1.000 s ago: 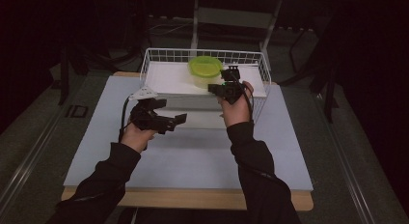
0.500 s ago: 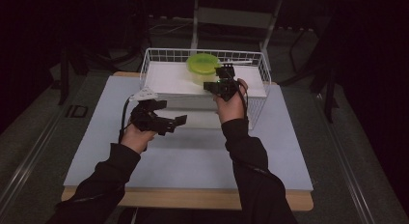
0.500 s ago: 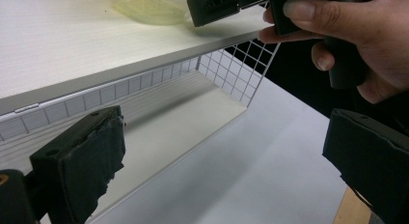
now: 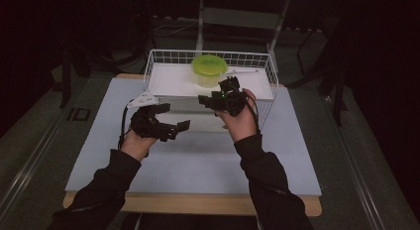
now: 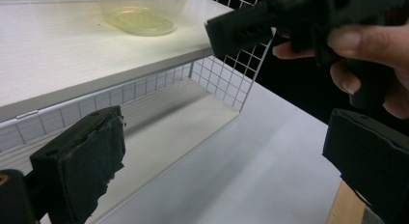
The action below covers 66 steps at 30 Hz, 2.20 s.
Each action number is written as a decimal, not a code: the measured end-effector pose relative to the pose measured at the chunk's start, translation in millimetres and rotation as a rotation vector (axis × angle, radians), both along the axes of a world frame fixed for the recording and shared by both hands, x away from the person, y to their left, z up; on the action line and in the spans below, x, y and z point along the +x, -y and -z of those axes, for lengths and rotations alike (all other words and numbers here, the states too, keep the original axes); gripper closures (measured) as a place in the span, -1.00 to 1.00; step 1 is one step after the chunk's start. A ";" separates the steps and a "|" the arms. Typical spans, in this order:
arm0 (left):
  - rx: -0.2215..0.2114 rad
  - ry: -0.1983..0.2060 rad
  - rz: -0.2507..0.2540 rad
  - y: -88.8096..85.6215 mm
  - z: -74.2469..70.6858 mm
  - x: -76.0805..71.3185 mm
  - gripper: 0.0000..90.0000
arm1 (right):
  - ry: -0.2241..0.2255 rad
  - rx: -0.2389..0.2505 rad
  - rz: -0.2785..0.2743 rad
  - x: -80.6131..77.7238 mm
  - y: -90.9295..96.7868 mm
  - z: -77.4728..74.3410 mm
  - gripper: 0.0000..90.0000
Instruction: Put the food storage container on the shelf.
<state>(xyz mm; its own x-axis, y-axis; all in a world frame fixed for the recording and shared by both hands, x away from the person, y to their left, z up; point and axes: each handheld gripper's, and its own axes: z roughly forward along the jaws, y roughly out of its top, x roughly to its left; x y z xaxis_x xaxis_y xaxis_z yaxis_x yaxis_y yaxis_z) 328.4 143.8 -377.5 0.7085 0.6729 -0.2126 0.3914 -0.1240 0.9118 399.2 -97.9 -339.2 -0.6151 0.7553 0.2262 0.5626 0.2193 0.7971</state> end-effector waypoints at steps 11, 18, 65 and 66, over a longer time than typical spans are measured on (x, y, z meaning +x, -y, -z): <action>0.025 0.015 0.037 0.3 9.7 -20.4 -0.95 | 0.016 0.045 -0.104 -32.4 22.2 23.9 -0.42; 0.010 0.000 0.059 -2.9 24.1 -29.1 -0.95 | 0.045 0.031 -0.116 -49.4 36.2 41.8 -0.46; 0.106 -0.059 0.031 -42.6 104.6 -69.2 -0.95 | 0.049 -0.058 -0.063 -117.1 139.0 133.3 -0.55; 0.107 -0.059 0.029 -43.5 105.7 -69.8 -0.95 | 0.044 -0.058 -0.062 -118.2 140.5 134.2 -0.55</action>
<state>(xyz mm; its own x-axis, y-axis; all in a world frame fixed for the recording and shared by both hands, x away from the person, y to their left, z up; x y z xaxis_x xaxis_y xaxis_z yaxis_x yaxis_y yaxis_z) 258.5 187.3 -483.2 0.7161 0.6736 -0.1829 0.4391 -0.2312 0.8682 281.0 -238.4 -473.5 -0.6695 0.7266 0.1545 0.5109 0.2994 0.8058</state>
